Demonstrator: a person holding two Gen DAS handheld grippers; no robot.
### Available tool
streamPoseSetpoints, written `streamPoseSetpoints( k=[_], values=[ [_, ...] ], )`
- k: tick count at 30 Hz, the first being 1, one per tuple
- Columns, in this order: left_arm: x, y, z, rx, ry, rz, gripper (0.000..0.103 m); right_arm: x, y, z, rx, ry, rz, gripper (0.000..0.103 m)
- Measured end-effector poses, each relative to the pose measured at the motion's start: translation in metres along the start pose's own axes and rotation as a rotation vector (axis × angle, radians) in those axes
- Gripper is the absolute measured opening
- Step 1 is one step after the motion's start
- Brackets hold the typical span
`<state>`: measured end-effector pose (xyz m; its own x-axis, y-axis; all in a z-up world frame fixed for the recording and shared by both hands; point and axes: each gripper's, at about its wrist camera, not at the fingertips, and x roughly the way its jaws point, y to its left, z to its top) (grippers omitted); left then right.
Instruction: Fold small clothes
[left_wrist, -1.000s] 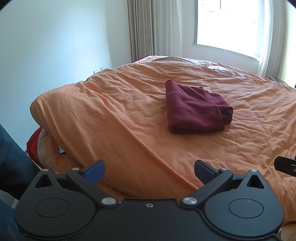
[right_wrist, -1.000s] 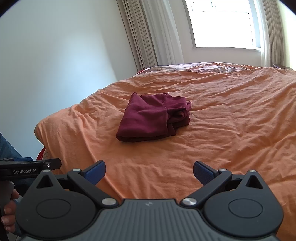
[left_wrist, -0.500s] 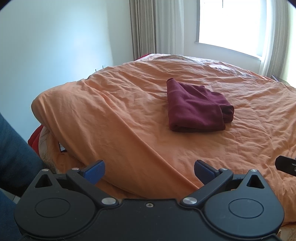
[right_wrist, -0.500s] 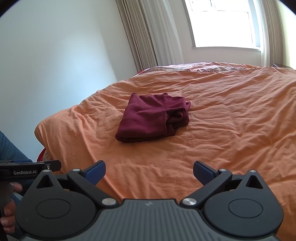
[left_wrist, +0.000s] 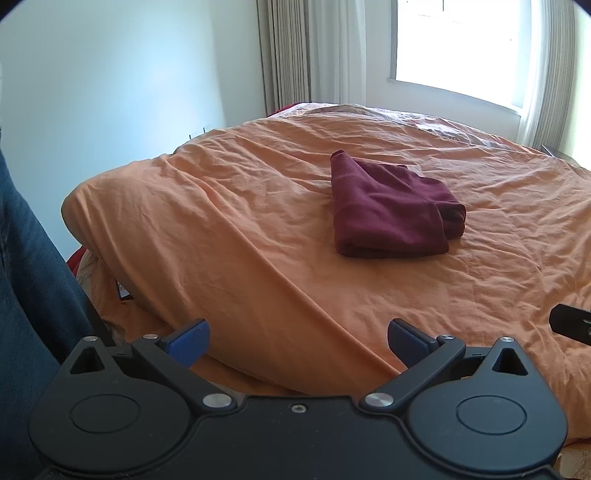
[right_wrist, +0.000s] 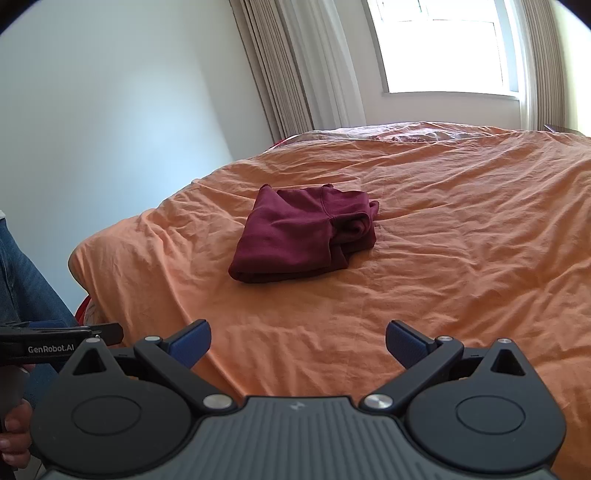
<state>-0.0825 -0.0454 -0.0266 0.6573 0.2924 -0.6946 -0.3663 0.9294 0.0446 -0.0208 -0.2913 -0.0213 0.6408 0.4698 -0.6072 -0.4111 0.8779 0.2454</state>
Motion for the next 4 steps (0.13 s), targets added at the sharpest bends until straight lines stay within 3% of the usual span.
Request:
streamPoseSetpoints(
  k=[4],
  values=[
    [0.0035,0.0020,0.0001,-0.012,0.024,-0.018,0.102,0.0009,0.0009,-0.0009,-0.002,0.005,0.001,0.103]
  ],
)
